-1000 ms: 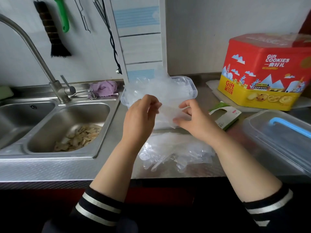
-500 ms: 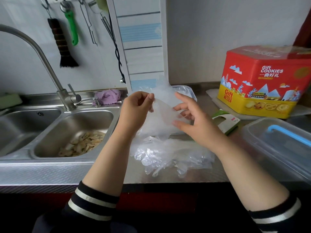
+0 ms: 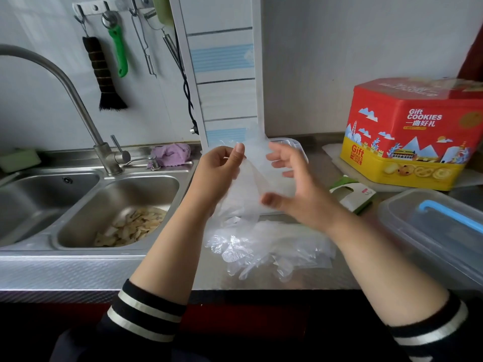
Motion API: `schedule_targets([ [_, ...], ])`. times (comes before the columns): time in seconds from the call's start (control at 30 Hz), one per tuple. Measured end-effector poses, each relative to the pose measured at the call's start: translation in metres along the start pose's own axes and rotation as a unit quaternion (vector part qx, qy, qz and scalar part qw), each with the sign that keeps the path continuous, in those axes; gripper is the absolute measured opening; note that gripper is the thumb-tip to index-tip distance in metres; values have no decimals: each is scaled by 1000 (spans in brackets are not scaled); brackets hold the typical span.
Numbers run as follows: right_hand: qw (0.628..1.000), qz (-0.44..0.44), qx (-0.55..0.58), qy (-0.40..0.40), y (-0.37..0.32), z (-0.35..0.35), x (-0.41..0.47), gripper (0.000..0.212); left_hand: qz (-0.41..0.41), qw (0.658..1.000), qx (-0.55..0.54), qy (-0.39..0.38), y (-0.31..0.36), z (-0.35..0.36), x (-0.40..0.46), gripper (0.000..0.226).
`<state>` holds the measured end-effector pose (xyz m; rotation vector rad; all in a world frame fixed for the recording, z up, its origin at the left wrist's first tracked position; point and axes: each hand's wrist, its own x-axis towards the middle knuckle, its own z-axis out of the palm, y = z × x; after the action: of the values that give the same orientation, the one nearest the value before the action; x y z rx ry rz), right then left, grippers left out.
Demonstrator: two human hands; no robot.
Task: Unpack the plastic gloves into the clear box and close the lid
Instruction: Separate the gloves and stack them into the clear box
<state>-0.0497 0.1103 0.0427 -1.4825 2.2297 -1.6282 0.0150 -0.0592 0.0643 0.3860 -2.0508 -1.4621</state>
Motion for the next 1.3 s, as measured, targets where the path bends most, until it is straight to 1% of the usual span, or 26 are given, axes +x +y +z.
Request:
schedule_targets([
  [0.03,998,1,-50,-24,2,7,-5,95,-10,1000,-23,-1,1,1,0,37],
  [0.07,995,-2,-99,-23,4,15,-9,101,-20,999,-44,-6,2,3,-1,35],
  [0.1,990,-10,-137,3,7,24,-12,101,-29,998,-59,-17,2,5,-3,35],
  [0.13,986,-20,-158,43,11,32,-14,95,-37,996,-73,-33,3,8,-5,35],
  [0.2,976,-31,-166,139,15,37,-13,66,-54,991,-106,-66,3,10,-10,37],
  [0.23,969,-39,-167,177,16,34,-11,48,-62,987,-125,-79,2,10,-12,39],
  [0.27,966,-42,-159,199,16,29,-8,31,-66,984,-138,-92,1,8,-13,42],
  [0.3,968,-39,-142,205,16,24,-5,17,-66,983,-136,-108,-1,6,-13,43],
  [0.33,972,-26,-122,200,16,19,-1,7,-63,982,-121,-128,-3,2,-13,42],
  [0.37,976,-11,-104,190,16,14,3,3,-58,982,-98,-151,-4,-1,-12,39],
  [0.43,979,14,-82,184,15,6,11,7,-45,978,-51,-196,-6,-8,-9,36],
  [0.5,980,24,-72,185,12,1,18,8,-37,976,-17,-214,-9,-12,-4,39],
  [0.57,982,28,-66,176,8,-3,25,8,-35,980,-8,-198,-11,-17,2,39],
  [0.67,986,30,-52,156,6,-10,43,6,-17,985,-2,-169,-11,-29,16,31],
  [0.73,989,47,-36,138,6,-18,60,11,0,992,16,-126,-10,-37,28,28],
  [0.8,989,86,-28,116,9,-27,81,16,4,998,36,-48,-10,-41,45,24],
  [0.87,985,130,-62,97,21,-33,106,19,14,997,71,17,-10,-40,65,23],
  [0.93,977,154,-113,91,40,-35,127,17,31,990,128,50,-14,-34,85,23],
  [1.03,964,191,-162,89,67,-32,149,16,39,974,211,78,-21,-26,110,19],
  [1.1,953,206,-203,89,80,-30,157,18,39,959,272,74,-27,-21,120,20],
  [1.17,941,215,-247,88,89,-28,160,20,36,941,331,56,-31,-18,124,28],
  [1.3,927,213,-303,53,99,-28,157,23,57,905,422,26,-39,-15,123,37],
])
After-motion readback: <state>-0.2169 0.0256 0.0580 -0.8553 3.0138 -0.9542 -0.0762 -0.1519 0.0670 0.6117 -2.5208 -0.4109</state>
